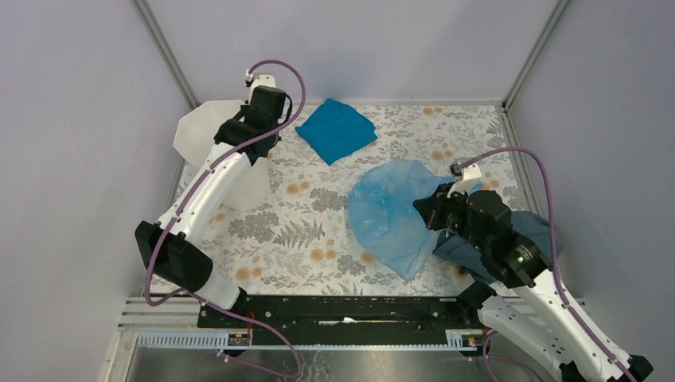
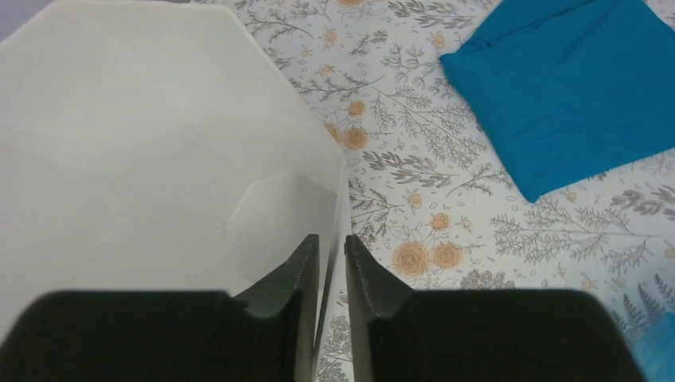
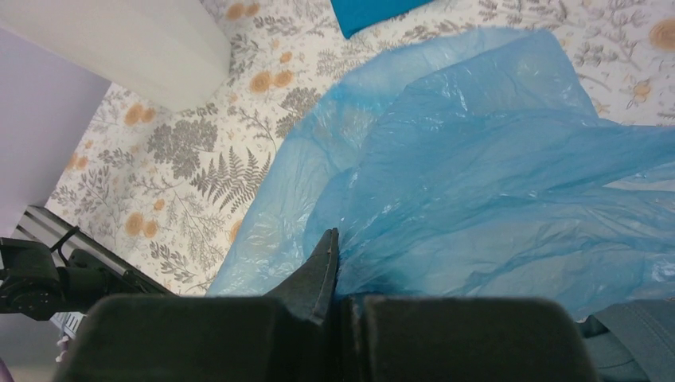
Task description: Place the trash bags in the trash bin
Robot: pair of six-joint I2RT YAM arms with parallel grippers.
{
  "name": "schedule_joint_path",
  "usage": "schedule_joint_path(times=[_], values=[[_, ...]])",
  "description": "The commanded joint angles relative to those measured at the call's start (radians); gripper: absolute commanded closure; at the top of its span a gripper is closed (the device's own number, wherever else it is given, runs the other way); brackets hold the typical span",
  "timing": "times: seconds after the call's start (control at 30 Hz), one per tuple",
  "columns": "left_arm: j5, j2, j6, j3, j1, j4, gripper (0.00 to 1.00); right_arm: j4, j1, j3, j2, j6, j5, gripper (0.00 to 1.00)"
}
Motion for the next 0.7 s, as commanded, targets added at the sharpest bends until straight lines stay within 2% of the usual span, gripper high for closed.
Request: schedule_joint_path(times=[0.0,0.17,0.27,0.47,0.67], values=[[0.118,-0.093,0.037,0.006,-0.006,0.038,0.83,0.018,0.0,0.062,-0.043,-0.032,0.058,1.0],[0.211,-0.12,0.066,0.031,-0.085,0.004,1.0,-0.007,0.002,0.111,-0.1,-0.056,0.157,1.0],[0.241,-0.12,0.064,0.048,-0.21,-0.017,1.0,-0.016,0.001,0.146,-0.136,-0.08,0.209,1.0],[0.107,-0.038,0.018,0.125,-0.562,-0.082,1.0,-0.033,0.002,0.207,-0.193,-0.139,0.317,1.0],[0.081,0.079,-0.04,0.158,-0.748,-0.076,1.0,-0.045,0.001,0.263,-0.25,-0.159,0.369,1.0]])
